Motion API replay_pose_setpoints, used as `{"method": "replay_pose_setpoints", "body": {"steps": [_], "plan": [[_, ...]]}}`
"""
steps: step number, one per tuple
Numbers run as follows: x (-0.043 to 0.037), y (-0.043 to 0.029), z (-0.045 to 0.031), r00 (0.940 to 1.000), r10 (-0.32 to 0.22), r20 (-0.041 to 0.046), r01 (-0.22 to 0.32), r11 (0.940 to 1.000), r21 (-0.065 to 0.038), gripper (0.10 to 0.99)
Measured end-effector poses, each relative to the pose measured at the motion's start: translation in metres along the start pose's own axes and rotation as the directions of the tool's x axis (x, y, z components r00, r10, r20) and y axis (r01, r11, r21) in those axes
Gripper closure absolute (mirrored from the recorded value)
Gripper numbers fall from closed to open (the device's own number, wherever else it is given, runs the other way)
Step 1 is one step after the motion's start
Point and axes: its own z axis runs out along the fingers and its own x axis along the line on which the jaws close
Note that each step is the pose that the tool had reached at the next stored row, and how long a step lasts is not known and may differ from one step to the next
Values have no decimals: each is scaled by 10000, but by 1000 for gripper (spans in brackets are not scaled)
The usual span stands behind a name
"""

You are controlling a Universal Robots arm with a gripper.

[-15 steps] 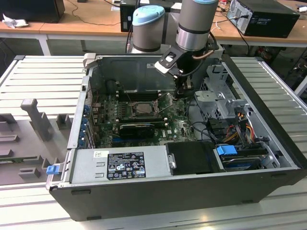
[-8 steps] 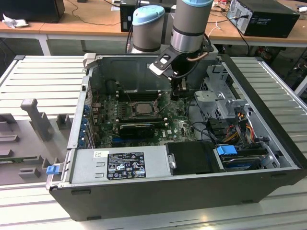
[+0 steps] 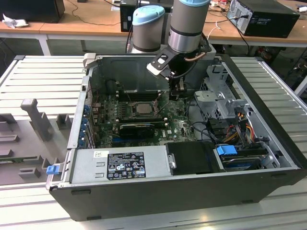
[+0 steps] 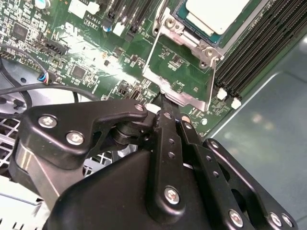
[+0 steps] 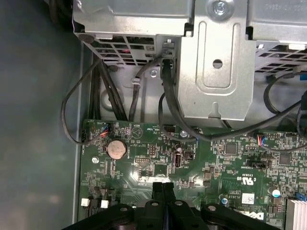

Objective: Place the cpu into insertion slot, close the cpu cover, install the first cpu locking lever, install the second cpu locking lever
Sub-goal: 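Close the cpu cover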

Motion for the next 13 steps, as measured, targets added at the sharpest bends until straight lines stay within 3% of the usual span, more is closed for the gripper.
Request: {"method": "replay_pose_setpoints", "body": {"steps": [13], "plan": [[7,-138,0,10000,-1,0,1,10000,-1,980]]}}
